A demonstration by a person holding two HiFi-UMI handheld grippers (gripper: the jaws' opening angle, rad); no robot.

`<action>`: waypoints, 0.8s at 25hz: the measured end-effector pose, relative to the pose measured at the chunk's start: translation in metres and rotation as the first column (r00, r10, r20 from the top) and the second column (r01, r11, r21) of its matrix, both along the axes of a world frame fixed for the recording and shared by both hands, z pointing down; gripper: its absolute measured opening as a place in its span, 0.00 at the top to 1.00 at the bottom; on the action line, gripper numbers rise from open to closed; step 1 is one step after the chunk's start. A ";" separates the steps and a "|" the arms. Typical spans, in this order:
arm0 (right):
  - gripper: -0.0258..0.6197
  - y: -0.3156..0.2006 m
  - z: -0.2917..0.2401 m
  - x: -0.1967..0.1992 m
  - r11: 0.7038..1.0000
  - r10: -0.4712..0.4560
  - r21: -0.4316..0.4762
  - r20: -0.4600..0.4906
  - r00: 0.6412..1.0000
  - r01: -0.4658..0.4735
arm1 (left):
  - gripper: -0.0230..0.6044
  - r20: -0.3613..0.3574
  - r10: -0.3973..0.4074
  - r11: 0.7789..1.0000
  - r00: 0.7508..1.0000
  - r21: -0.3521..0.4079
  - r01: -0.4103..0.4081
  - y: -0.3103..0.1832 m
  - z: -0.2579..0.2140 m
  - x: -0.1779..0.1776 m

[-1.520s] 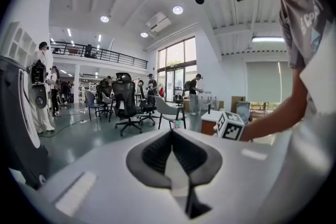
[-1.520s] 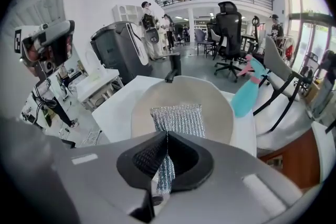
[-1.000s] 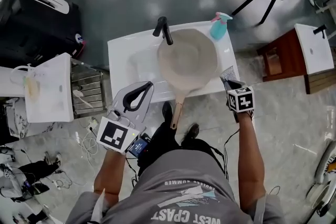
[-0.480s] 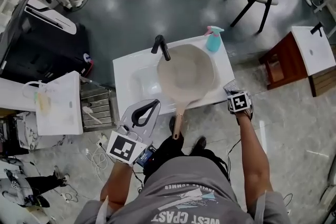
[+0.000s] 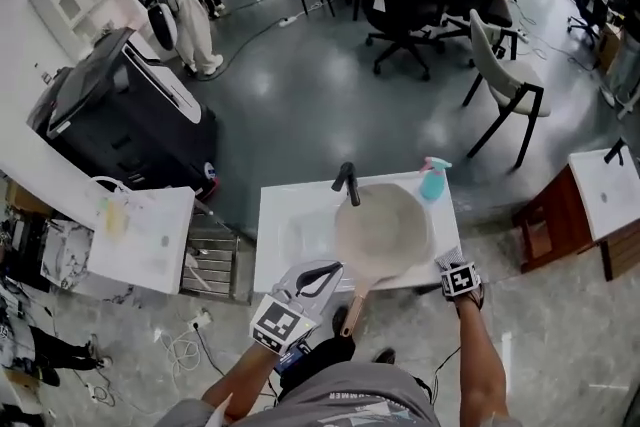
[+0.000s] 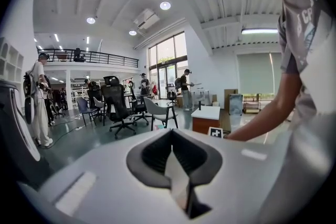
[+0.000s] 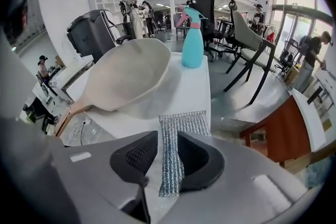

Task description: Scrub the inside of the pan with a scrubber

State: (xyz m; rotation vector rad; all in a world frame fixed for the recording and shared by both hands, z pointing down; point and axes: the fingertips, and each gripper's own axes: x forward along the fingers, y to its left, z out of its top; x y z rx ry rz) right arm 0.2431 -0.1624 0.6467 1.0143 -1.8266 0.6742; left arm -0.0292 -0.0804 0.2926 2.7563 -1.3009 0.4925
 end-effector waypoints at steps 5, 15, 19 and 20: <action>0.76 -0.015 -0.042 -0.002 0.994 0.008 0.109 0.079 0.997 -0.017 | 0.96 0.001 -0.010 0.999 1.000 0.045 0.010 -0.002 -0.011 0.000; 0.96 0.003 -0.237 -0.011 0.880 -0.011 0.454 0.307 0.952 -0.136 | 0.96 -0.030 -0.009 0.992 1.000 0.125 0.013 0.005 -0.046 0.010; 0.96 0.045 -0.348 -0.027 0.784 -0.140 0.602 0.414 0.899 -0.155 | 0.96 -0.040 -0.004 0.986 0.999 0.164 0.011 0.014 -0.063 0.013; 0.96 0.058 -0.371 -0.031 0.761 -0.176 0.631 0.424 0.888 -0.150 | 0.96 -0.046 -0.004 0.986 0.999 0.169 0.011 0.017 -0.067 0.014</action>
